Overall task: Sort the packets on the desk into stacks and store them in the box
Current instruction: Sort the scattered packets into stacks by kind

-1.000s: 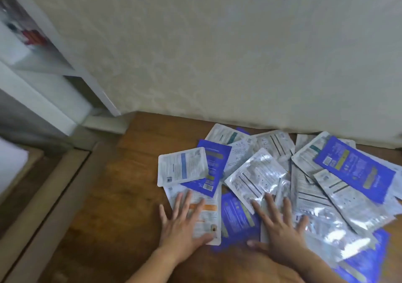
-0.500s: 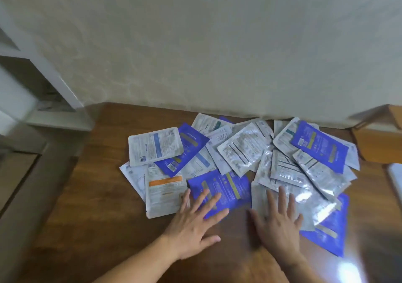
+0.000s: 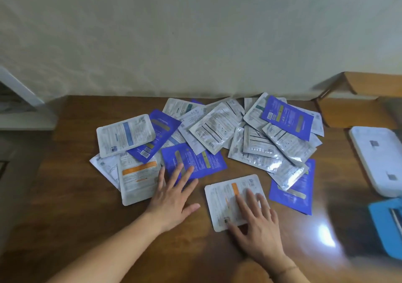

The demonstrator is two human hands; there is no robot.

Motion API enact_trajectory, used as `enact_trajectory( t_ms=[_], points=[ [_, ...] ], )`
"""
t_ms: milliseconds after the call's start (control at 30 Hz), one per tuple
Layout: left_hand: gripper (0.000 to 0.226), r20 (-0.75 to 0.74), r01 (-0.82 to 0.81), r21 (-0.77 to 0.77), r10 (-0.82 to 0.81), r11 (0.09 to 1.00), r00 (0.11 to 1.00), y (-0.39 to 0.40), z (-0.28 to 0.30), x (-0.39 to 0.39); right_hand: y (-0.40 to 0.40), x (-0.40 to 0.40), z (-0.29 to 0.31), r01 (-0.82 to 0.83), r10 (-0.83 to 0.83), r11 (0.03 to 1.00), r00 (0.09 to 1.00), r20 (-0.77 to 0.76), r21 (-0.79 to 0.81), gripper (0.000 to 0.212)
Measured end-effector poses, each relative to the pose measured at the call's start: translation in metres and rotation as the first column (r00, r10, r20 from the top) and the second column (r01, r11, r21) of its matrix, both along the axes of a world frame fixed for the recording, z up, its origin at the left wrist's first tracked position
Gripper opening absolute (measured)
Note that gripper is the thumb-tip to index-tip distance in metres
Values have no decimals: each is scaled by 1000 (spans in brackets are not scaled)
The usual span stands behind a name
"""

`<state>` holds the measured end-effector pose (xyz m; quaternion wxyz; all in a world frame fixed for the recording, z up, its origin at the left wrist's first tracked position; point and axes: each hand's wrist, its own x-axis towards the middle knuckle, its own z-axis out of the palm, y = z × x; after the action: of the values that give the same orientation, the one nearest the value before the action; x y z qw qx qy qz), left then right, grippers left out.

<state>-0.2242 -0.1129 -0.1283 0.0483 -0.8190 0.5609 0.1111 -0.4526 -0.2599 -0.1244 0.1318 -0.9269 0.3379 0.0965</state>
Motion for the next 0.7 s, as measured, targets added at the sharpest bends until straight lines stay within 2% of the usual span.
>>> enact_trajectory(
  t_ms=[100,200,267,400,467,533,633,700],
  points=[
    [56,-82,94,-192,-111,977,990,21,-3,-43,9,-1,6,-26,29,999,997,-74,35,93],
    [69,-115,173,-157,-192,972,975,45,-11,-65,31,-3,5,-123,123,992,992,-41,17,99],
    [71,-90,233,-119,-244,965,966,57,-14,-60,45,-10,-2,-191,191,982,982,14,0,95],
    [42,-15,354,-166,-362,920,932,77,-9,-37,60,-23,-18,-197,202,979,962,183,-43,82],
    [24,55,455,-249,-457,855,888,83,-10,-27,65,-23,-23,-191,201,979,952,233,-65,81],
    [16,125,525,-334,-516,782,848,85,-11,-21,69,-20,-25,-191,206,978,950,233,-87,82],
    [11,154,461,-528,-454,713,878,77,-1,-23,73,-8,-18,-189,220,972,939,264,-136,73],
    [6,77,297,-704,-347,645,935,71,22,-33,78,2,-3,-205,251,966,885,393,-154,54]
  ],
)
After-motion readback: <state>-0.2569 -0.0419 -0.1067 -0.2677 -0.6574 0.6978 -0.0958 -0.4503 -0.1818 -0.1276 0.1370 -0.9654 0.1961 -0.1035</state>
